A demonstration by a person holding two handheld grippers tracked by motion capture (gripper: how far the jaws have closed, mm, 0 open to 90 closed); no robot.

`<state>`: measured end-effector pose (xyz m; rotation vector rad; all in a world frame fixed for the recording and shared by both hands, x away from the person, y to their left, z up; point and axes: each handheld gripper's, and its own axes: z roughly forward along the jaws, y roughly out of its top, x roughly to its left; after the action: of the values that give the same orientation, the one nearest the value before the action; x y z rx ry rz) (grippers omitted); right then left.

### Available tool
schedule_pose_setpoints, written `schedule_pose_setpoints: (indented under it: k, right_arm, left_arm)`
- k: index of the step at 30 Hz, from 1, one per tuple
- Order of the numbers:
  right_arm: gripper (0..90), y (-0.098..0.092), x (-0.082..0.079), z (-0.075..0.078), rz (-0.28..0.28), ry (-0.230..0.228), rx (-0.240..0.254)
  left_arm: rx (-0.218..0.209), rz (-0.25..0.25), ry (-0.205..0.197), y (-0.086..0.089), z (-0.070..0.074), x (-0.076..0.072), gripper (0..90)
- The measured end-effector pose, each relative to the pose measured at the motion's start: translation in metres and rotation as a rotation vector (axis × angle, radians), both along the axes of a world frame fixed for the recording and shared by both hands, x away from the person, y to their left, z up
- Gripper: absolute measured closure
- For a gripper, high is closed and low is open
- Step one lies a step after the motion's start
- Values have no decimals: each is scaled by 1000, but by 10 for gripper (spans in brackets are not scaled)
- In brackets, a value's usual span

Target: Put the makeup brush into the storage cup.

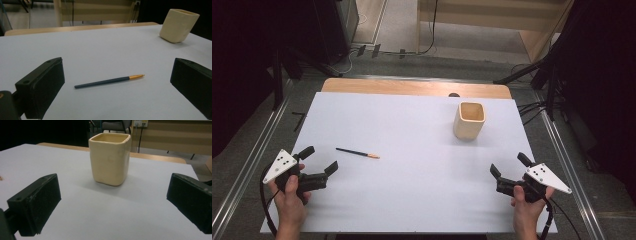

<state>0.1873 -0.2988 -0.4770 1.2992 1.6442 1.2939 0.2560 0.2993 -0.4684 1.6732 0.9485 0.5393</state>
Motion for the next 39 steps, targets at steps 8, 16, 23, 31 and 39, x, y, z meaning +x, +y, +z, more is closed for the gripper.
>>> schedule_pose_setpoints:
  k: [8, 16, 23, 31, 39]
  right_arm:
    - [2, -1, 0, 0, 6, 10, 0]
    - [16, -4, -1, -1, 0, 25, 9]
    - [27, 0, 0, -1, 10, 28, -5]
    - [39, 2, 2, -2, 18, 44, -12]
    - [45, 2, 2, -4, 23, 56, -20]
  left_arm:
    - [14, -41, 15, -7, 7, 4, 2]
    - [69, -169, 56, -20, 23, 22, 0]
    - [145, -217, 100, -30, 37, 41, 0]
    - [289, -250, 205, -42, 37, 62, 0]
    - [409, -328, 264, -48, 35, 78, 0]
